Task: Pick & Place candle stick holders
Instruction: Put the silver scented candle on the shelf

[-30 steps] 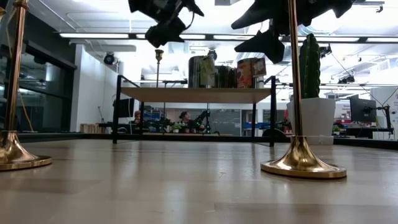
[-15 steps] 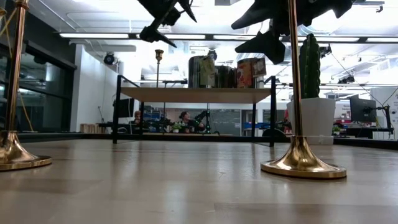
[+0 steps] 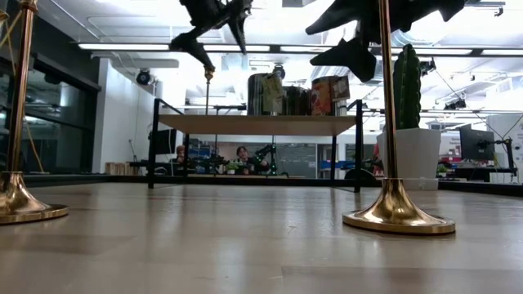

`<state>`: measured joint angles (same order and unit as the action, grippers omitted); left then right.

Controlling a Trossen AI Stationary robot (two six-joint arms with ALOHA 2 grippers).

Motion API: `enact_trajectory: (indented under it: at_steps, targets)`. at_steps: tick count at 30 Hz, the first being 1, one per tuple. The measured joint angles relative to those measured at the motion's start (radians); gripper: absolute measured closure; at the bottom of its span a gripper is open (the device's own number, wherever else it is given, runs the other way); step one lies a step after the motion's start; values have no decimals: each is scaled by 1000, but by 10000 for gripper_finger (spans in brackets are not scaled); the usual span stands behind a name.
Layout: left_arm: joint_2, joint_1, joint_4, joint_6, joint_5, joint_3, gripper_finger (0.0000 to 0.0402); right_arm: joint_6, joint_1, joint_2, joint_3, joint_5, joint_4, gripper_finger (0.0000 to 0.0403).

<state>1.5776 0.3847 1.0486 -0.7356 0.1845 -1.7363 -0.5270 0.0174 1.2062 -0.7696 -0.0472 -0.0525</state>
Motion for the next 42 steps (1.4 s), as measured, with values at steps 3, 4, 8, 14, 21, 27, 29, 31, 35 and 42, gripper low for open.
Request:
enact_trajectory:
  at_steps: [3,4,8,14,21,27,29,31,35,42]
  targets:
    - [0,-34,16,-1,151,0,4,8,0,-14,0,-6,4,151]
    - [-2,-46,19,-1,199,0,4,15,0,-19,0,-6,5,151]
    - [-12,-105,25,-2,388,0,4,34,0,-51,0,-6,9,151]
    - [2,-132,101,-2,528,0,4,26,0,-137,0,-6,109,151]
    - [28,-131,113,-153,595,64,4,81,0,-251,0,-3,135,151]
    - [28,-130,44,-223,635,180,4,164,0,-319,0,75,168,151]
    - [28,-130,47,-251,644,203,4,186,1,-331,0,108,168,151]
    - [28,-130,42,-270,655,221,4,194,1,-339,0,125,170,151]
    - [28,-139,0,-275,668,250,4,196,0,-364,38,128,166,151]
    - [28,-136,0,-265,729,259,4,157,0,-468,159,158,31,151]
